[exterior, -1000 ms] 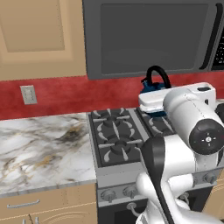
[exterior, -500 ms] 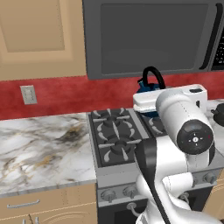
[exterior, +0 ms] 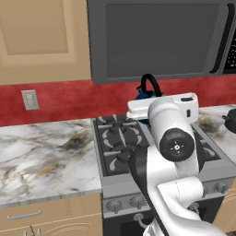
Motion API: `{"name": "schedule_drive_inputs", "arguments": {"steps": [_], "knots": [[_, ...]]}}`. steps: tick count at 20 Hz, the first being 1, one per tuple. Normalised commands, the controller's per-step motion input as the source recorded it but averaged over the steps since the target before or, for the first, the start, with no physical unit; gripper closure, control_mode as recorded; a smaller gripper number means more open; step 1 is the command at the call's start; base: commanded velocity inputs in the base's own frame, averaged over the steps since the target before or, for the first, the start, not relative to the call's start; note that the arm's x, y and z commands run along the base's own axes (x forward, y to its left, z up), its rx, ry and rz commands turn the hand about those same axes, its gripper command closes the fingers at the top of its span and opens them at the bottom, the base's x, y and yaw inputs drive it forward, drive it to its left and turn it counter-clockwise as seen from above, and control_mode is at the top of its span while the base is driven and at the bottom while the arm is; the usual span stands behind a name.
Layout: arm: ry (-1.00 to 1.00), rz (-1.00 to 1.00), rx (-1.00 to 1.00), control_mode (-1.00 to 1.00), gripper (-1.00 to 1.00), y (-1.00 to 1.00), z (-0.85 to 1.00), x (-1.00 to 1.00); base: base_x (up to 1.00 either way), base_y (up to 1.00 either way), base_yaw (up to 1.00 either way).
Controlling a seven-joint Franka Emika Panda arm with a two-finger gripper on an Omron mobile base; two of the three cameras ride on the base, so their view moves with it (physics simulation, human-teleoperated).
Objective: Pick the kettle from the cabinet and place it on a stove burner. Then pick the pot from the counter and place it on another stove burner. Finally, turn both burners on.
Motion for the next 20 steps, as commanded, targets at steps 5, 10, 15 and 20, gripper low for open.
{"name": "schedule_drive_inputs", "arguments": {"steps": [5, 10, 15, 20], "knots": [[-0.10, -0.05, 0.03, -1.00, 1.00, 0.11, -0.21, 0.03, 0.00, 0.00, 0.00], [-0.10, -0.06, 0.04, -1.00, 1.00, 0.05, -0.21, 0.06, 0.00, 0.00, 0.00], [-0.10, -0.08, 0.04, -1.00, 1.00, 0.00, -0.30, 0.00, 0.00, 0.00, 0.00], [-0.12, -0.12, 0.06, -1.00, 1.00, 0.00, -0.35, -0.05, 0.00, 0.00, 0.00]]}}
